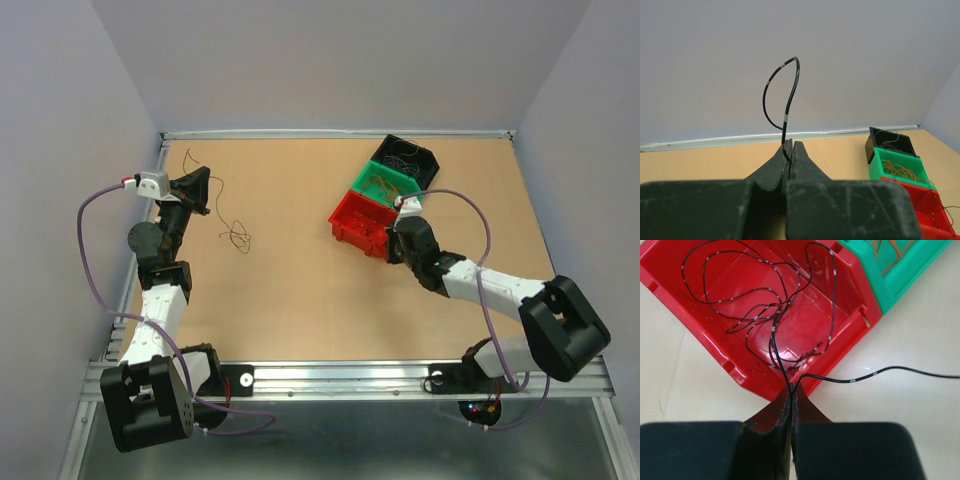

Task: Untangle the cables

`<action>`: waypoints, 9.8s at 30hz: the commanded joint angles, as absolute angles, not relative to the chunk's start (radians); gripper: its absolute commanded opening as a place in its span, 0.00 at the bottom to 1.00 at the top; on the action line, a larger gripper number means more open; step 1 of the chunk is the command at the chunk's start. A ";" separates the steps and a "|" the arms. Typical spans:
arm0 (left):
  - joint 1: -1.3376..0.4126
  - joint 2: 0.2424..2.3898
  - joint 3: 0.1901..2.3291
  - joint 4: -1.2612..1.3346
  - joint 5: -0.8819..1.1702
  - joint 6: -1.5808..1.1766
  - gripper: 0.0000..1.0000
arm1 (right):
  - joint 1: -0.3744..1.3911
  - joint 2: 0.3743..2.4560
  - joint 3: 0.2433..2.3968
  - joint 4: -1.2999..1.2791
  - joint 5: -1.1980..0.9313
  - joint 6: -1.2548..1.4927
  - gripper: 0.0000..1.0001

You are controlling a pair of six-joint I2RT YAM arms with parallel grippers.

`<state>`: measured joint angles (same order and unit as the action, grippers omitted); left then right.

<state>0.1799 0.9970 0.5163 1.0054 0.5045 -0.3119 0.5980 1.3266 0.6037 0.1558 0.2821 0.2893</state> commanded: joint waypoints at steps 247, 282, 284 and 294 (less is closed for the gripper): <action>-0.623 2.126 1.726 -0.440 0.571 0.739 0.00 | 0.532 1.577 0.609 0.727 -0.029 0.150 0.01; -0.551 1.646 1.336 -0.158 0.592 0.569 0.61 | 0.525 1.785 0.751 0.778 -0.218 0.143 0.00; -0.537 1.603 1.304 -0.106 0.618 0.548 0.62 | 0.525 1.860 0.807 0.709 -0.212 0.141 0.01; -0.493 1.612 1.212 -0.022 0.692 0.489 0.63 | 0.528 1.803 0.824 0.635 -0.147 0.164 0.20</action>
